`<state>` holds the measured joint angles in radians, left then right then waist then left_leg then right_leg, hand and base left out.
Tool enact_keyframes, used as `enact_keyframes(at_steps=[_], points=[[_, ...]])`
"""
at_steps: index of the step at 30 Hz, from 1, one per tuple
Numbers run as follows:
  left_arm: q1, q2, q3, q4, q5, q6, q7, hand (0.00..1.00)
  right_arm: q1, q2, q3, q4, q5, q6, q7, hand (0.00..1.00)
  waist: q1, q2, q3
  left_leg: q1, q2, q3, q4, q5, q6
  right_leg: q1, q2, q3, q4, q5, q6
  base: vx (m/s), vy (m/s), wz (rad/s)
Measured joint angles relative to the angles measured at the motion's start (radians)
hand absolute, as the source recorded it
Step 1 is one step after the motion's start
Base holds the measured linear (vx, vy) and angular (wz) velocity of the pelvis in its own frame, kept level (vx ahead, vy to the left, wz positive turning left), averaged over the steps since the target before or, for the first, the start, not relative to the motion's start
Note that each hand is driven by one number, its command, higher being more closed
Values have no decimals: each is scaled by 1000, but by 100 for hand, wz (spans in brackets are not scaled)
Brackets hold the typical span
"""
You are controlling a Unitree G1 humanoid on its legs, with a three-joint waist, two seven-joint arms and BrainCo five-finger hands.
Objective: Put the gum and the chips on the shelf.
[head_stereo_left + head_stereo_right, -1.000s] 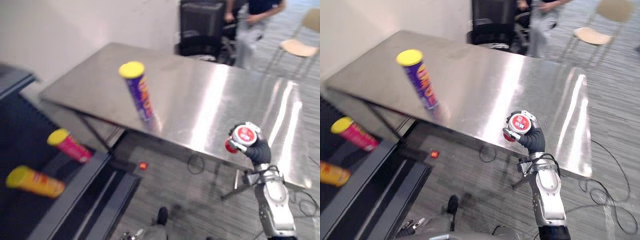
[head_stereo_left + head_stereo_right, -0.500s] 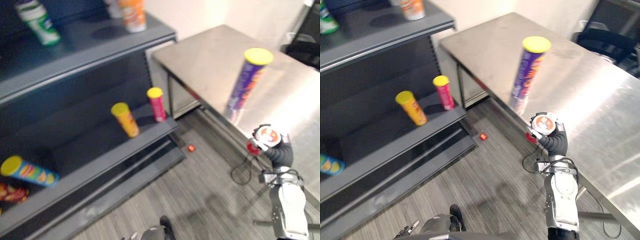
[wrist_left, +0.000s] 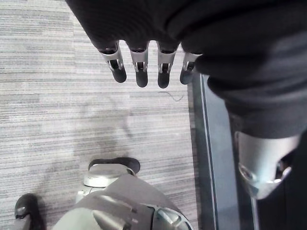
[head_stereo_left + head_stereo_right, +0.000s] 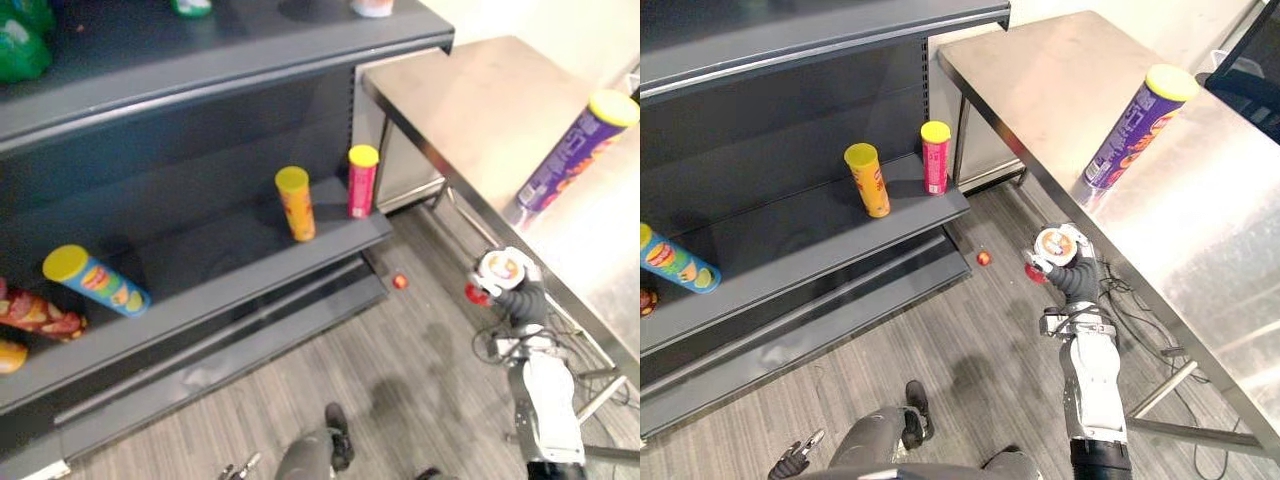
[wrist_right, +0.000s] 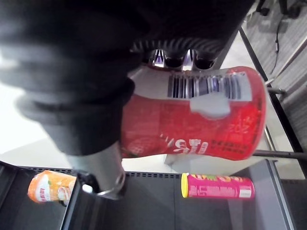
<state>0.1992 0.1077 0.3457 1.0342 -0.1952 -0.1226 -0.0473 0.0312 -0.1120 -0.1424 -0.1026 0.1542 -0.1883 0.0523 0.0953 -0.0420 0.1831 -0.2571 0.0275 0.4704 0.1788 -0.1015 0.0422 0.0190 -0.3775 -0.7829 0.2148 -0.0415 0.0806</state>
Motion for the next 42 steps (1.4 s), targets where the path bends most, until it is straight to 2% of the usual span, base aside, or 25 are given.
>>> enact_keyframes(at_steps=[4,15,20,21,22,23,24,25,28,29,30,31,32,34,37,39,40,41,42], points=[[1,-12,29,-2,1,1,-4,0,1,0,0,1,0,3,15,100,1,-2,1,2,-7,2,-50,31,-28,9,32,-2,-65,-6,-4,-29,-105,4],[2,-38,46,-1,22,1,-19,0,41,0,2,1,0,4,46,100,-7,-13,6,114,-19,36,-279,173,-14,38,78,-11,-92,-17,-10,-2,-93,0],[2,-38,45,-9,21,0,-18,0,41,-1,7,7,0,5,45,100,-8,-20,8,115,-17,6,-273,177,-4,42,73,-13,-52,-15,-8,75,-70,16],[2,-37,45,-10,21,0,-18,0,38,-1,16,11,0,5,44,100,-7,-21,8,111,-15,0,-267,175,-1,42,73,-18,-45,-15,-7,116,-76,42],[0,-34,45,-17,19,0,-18,0,28,-2,39,21,1,5,44,100,-10,-27,11,70,-1,-17,-195,146,19,42,71,-36,-31,-12,-4,108,-78,42],[0,-30,45,-26,12,-4,-17,0,10,-8,68,40,1,5,43,100,-3,-34,17,17,27,-26,-77,98,31,42,71,-43,-16,-10,0,110,-74,38],[2,-26,45,-26,5,-3,-16,0,-3,-12,83,49,1,6,43,100,2,-34,18,-7,45,-29,-19,70,35,42,74,-43,-7,-9,2,118,-39,22],[5,-22,45,-26,-29,-3,-13,0,-27,-11,125,56,1,6,44,100,17,-29,22,-36,77,-42,80,15,39,55,81,-45,10,-2,13,83,6,12],[2,-17,43,-31,-40,-4,-13,0,-39,-9,173,56,1,5,48,100,37,-25,25,-46,79,-76,136,-51,33,78,66,-44,60,9,25,49,73,35],[3,-16,15,-36,-40,-4,-9,0,-33,-13,179,56,1,6,57,100,43,-19,29,-23,48,-109,107,-60,42,47,15,21,183,31,-28,55,141,58],[3,-17,-3,-38,-40,-4,-5,0,-27,-20,179,55,1,6,61,100,40,-6,31,-2,37,-127,85,-56,41,8,0,93,261,58,-107,94,187,92],[-2,-12,-40,-39,-39,-5,0,0,-12,-33,178,53,1,5,66,100,20,24,28,10,29,-188,52,-27,39,-71,66,306,313,-9,-120,167,217,126],[-11,6,-70,-37,-38,-10,3,0,12,-34,179,39,1,6,69,100,-2,35,32,36,4,-256,-7,10,52,-113,170,519,294,-72,-85,140,184,144],[-11,21,-76,-34,-36,-17,3,0,57,-32,178,10,1,6,74,100,-32,27,30,91,-46,-322,-83,47,53,-135,240,684,262,-110,-43,152,78,144],[-19,36,-74,5,-35,-30,11,0,112,-31,186,-56,1,5,87,100,-44,5,21,166,-136,-414,-124,64,63,-180,257,768,195,-122,-23,213,27,130],[-19,42,-72,13,-34,-30,13,0,110,-29,193,-59,1,5,89,100,-43,0,16,179,-151,-452,-139,51,53,-202,258,764,147,-116,-16,145,11,69],[-19,45,-62,23,-34,-30,14,0,110,-26,196,-59,1,5,90,100,-39,-5,9,179,-144,-439,-139,28,56,-205,258,758,108,-105,1,175,-11,59],[-22,44,-50,34,-35,-26,21,0,113,-28,200,-59,1,5,92,100,-32,-12,4,176,-125,-380,-93,6,42,-174,250,746,23,-87,30,164,-25,29],[-14,42,-44,36,-34,-26,21,0,115,-27,199,-57,2,6,93,100,-26,-13,1,177,-127,-386,-81,12,54,-157,251,734,-10,-78,39,218,-34,39]])
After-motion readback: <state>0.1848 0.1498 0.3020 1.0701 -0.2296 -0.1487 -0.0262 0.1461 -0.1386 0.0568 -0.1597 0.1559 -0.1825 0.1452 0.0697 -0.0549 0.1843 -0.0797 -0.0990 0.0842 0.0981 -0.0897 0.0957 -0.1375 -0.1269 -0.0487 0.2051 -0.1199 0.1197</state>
